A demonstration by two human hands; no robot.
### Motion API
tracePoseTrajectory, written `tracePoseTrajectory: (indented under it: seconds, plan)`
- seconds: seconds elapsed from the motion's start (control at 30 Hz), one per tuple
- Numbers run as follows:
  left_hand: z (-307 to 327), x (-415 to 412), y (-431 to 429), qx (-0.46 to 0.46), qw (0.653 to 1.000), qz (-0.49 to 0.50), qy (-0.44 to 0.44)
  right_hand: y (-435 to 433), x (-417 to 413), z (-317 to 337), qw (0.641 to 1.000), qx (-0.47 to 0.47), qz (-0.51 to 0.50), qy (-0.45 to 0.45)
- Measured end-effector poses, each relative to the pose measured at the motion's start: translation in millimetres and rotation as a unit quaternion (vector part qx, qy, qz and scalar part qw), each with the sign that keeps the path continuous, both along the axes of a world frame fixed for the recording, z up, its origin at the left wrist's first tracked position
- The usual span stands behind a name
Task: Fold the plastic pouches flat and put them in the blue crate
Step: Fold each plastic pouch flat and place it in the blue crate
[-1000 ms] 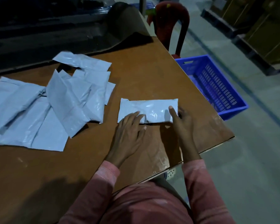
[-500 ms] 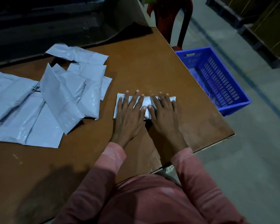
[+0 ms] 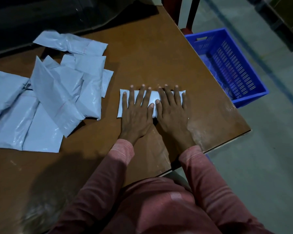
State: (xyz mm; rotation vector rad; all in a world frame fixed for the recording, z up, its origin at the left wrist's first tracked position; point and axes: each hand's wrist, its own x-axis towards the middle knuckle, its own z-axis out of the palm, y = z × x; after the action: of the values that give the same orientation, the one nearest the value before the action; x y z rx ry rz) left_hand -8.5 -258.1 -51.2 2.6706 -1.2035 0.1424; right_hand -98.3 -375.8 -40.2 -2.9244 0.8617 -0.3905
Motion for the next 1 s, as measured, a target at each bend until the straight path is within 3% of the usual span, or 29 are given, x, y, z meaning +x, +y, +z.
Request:
tracePoseTrajectory:
  seconds: [1.0]
  plan:
    - [-8.3,8.1,-2.2,0.013,0.998,-0.004,0.067,2.4,7.7,-5.0,1.0,0.018,-0.016,0.006]
